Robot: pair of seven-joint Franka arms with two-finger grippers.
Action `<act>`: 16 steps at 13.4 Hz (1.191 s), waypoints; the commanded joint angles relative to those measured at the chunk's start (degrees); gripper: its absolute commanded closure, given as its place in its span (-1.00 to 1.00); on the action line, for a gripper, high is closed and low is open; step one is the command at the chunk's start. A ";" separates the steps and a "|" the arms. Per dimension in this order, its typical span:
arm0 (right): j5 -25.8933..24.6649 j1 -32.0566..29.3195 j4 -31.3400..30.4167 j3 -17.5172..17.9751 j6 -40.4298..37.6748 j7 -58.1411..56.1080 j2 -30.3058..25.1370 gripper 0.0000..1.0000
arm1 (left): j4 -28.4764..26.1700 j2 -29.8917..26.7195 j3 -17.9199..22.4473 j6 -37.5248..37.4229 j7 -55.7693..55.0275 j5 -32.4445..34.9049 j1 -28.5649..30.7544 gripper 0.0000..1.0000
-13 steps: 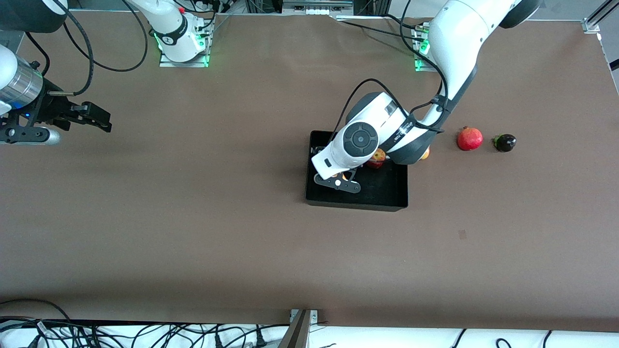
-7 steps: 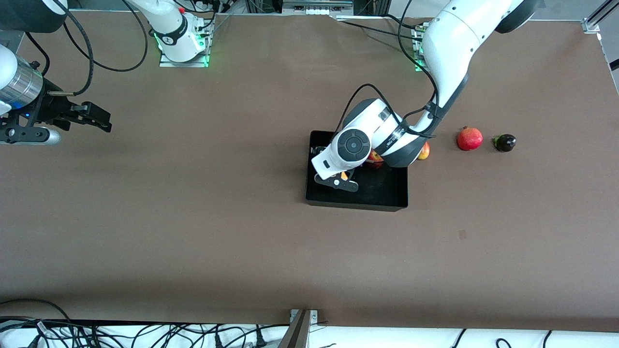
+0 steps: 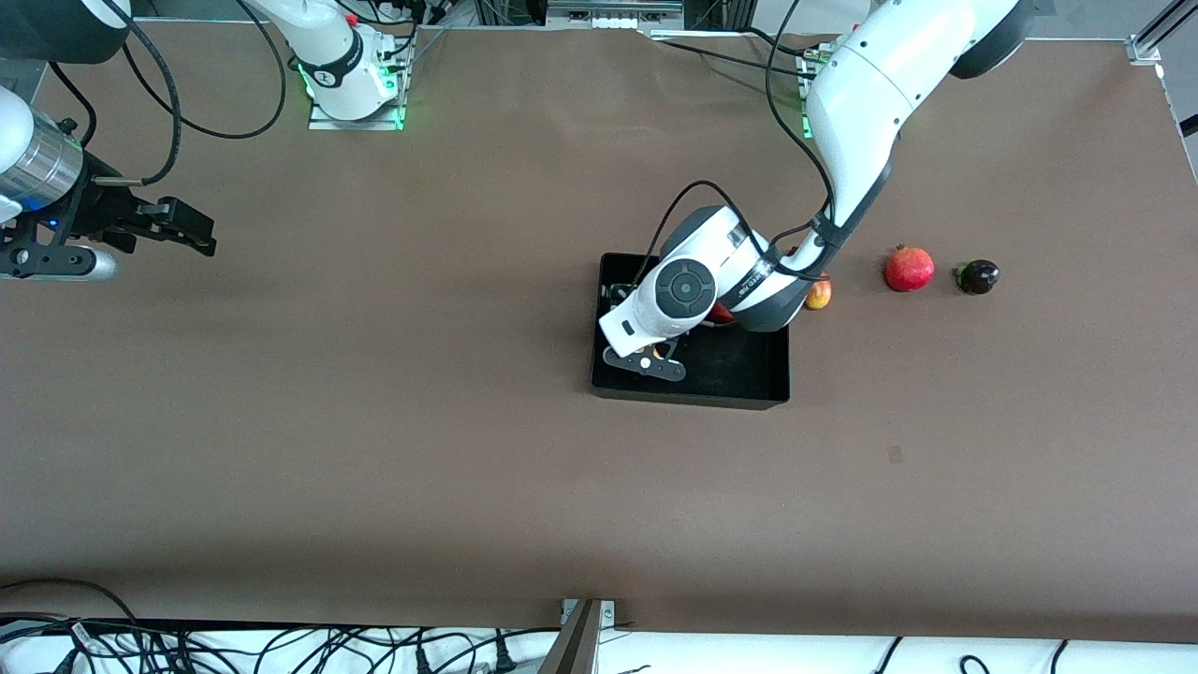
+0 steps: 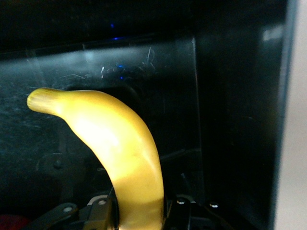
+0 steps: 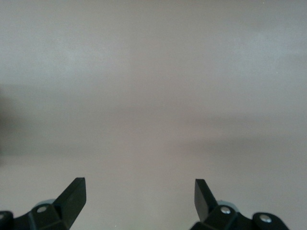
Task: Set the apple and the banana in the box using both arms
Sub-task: 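Open the left gripper to release the banana in the box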
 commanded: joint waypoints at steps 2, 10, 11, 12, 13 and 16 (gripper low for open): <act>-0.61 -0.55 0.59 0.48 0.20 -0.09 0.09 -1.00 | -0.02 0.71 0.77 0.88 -0.53 1.32 -0.45 -0.98; -0.61 -0.55 0.59 0.48 0.12 -0.09 0.18 -1.00 | 3.49 -15.60 0.69 -15.18 0.00 1.15 7.35 -1.00; -0.61 -0.55 0.59 0.48 0.12 -0.09 0.09 -1.00 | 5.15 -18.24 0.68 -18.60 0.18 0.97 8.76 -1.00; -0.61 -0.64 0.59 0.48 0.12 -0.09 0.09 -1.00 | 7.17 -20.62 0.68 -22.81 0.18 1.23 10.26 -1.00; -0.61 -0.55 0.59 0.48 0.12 -0.09 0.18 -1.00 | 9.89 -22.38 0.68 -27.81 0.18 1.06 11.84 -1.00; -0.61 -0.55 0.59 0.48 0.20 -0.09 0.18 -1.00 | 19.73 -23.89 0.24 -44.60 2.70 0.80 17.11 -1.00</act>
